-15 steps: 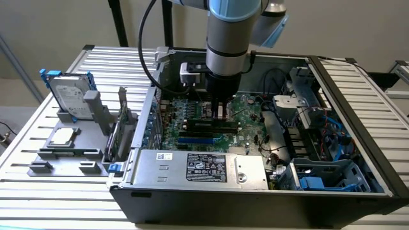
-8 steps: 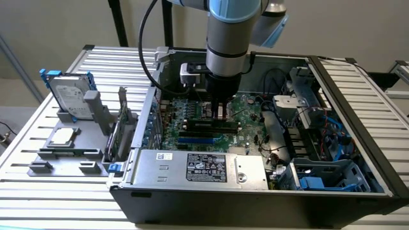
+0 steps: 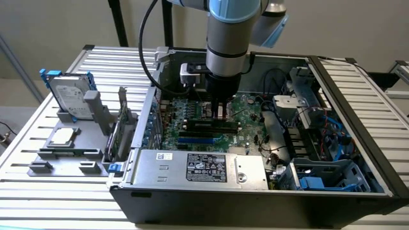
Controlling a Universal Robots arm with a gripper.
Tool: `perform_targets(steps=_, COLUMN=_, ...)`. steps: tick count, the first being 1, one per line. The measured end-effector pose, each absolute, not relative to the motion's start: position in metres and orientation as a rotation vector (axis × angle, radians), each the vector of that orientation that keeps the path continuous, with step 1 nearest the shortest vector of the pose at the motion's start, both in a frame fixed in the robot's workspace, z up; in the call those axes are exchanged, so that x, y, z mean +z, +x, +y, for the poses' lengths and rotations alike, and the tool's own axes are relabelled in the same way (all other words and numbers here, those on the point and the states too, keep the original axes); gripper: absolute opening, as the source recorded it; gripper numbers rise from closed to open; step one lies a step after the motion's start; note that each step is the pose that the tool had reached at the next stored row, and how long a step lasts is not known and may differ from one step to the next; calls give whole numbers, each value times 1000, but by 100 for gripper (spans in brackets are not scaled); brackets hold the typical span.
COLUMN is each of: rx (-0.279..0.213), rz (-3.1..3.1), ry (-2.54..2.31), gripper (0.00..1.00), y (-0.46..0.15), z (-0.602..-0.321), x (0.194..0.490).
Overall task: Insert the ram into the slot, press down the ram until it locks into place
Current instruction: 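Insert the ram into the slot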
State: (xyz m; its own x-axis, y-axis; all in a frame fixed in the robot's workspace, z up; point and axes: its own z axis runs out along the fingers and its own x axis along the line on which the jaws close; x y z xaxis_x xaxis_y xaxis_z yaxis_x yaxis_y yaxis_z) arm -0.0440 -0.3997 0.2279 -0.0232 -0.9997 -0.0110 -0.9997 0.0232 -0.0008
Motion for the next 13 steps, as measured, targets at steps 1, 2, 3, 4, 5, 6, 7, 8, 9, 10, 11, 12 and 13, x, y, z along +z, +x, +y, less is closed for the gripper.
perform_targets(steps=1, rx=11, rz=2241, ry=-2190, gripper=13, y=-44, z=-400, x=228)
perform_targets(steps=2, rx=11, rz=2241, ry=-2190, gripper=13, y=-44, z=-400, x=228)
perform_targets(steps=3, rx=11, rz=2242, ry=-2190, gripper=13, y=-44, z=-400, x=228)
perform_targets(steps=4, rx=10, rz=2242, ry=-2190, gripper=13, y=-44, z=-400, x=228)
perform_targets(steps=5, rx=9, rz=2242, ry=-2191, gripper=13, y=-44, z=-400, x=228)
perform_targets(steps=6, rx=9, rz=2243, ry=-2192, gripper=13, y=-44, z=-400, x=228)
perform_targets(steps=7, rx=8, rz=2243, ry=-2192, gripper=13, y=-44, z=-400, x=228)
perform_targets(steps=8, rx=7, rz=2243, ry=-2193, gripper=13, y=-44, z=-400, x=228)
perform_targets(steps=9, rx=7, rz=2243, ry=-2193, gripper=13, y=-44, z=-400, x=228)
perform_targets(steps=10, rx=6, rz=2243, ry=-2194, gripper=13, y=-44, z=-400, x=227)
perform_targets(steps=11, rx=6, rz=2243, ry=-2194, gripper=13, y=-44, z=-400, x=227)
perform_targets(steps=12, rx=6, rz=2243, ry=-2195, gripper=13, y=-44, z=-400, x=227)
perform_targets(steps=13, rx=5, rz=2243, ry=-2195, gripper=13, y=-44, z=-400, x=227)
